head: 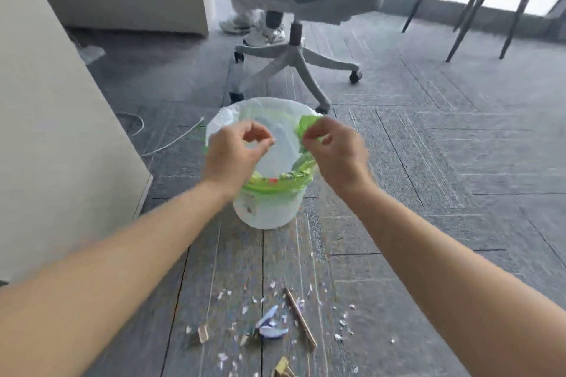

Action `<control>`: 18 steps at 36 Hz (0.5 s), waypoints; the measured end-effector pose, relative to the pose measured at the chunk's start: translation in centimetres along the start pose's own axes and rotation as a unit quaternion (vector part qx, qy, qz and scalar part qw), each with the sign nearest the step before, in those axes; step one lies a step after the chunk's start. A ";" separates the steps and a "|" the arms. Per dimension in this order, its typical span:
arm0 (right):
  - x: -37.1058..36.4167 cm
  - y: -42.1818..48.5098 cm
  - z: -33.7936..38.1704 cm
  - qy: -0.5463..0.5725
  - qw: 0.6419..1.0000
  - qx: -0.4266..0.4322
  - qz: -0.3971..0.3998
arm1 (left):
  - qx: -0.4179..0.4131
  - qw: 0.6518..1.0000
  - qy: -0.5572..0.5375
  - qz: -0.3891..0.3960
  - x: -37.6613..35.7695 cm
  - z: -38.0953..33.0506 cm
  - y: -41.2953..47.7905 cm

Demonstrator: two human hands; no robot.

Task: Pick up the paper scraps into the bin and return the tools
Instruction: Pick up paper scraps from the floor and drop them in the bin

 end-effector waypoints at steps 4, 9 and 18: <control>-3.8 2.5 -1.2 -0.149 0.983 -0.026 0.104 | 0.008 0.992 0.125 0.018 -1.0 3.1 2.5; -5.3 1.2 -1.5 -0.211 0.969 0.050 0.117 | -0.072 0.966 0.247 0.037 -0.6 3.8 1.3; -2.5 -6.8 -0.8 -0.029 0.989 0.142 0.017 | -0.118 0.990 0.063 0.040 3.0 3.2 -3.5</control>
Point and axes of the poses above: each hand's wrist, its own y-axis towards the middle knuckle, its own x-axis out of the back of the hand, z = x × y, the point moved 6 cm from there along y, towards the middle knuckle, and after that the axes turned 13 degrees about -z, right-handed, at the moved point
